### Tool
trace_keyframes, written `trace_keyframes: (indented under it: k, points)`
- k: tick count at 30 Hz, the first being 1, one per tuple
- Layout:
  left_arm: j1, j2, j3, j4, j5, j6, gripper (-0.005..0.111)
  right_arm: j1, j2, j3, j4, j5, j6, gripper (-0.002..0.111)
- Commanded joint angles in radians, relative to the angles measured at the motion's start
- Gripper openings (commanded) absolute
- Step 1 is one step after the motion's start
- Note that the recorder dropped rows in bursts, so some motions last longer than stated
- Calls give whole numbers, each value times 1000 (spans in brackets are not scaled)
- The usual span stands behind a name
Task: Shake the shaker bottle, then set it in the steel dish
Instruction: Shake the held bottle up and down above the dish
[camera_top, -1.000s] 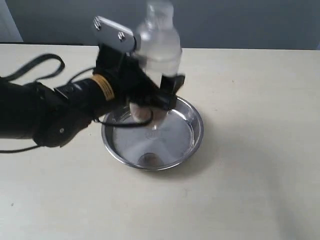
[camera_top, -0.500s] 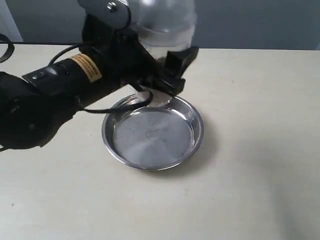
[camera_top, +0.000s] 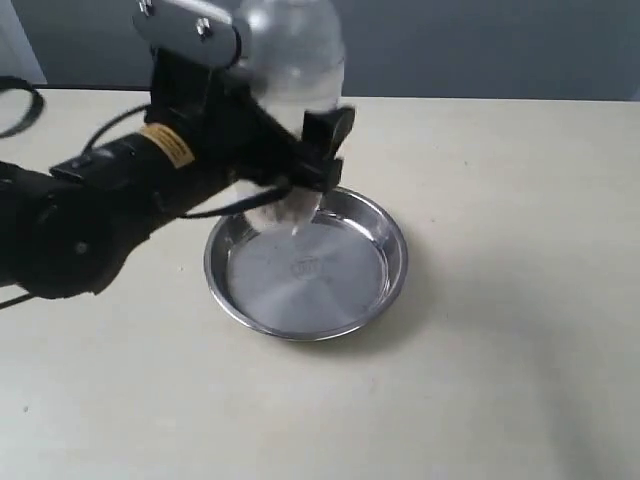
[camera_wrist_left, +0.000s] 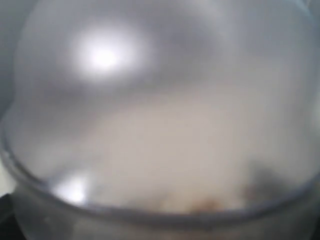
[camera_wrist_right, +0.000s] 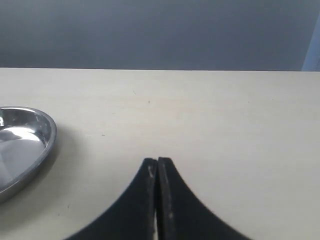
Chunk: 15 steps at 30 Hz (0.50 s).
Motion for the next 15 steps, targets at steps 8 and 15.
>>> trace_keyframes:
  k: [8, 15]
  points:
    - [-2, 12, 25, -5, 35, -95, 0, 4, -4, 1, -1, -14, -2, -1]
    - [-21, -26, 31, -6, 60, -32, 0, 4, -4, 1, -1, -14, -2, -1]
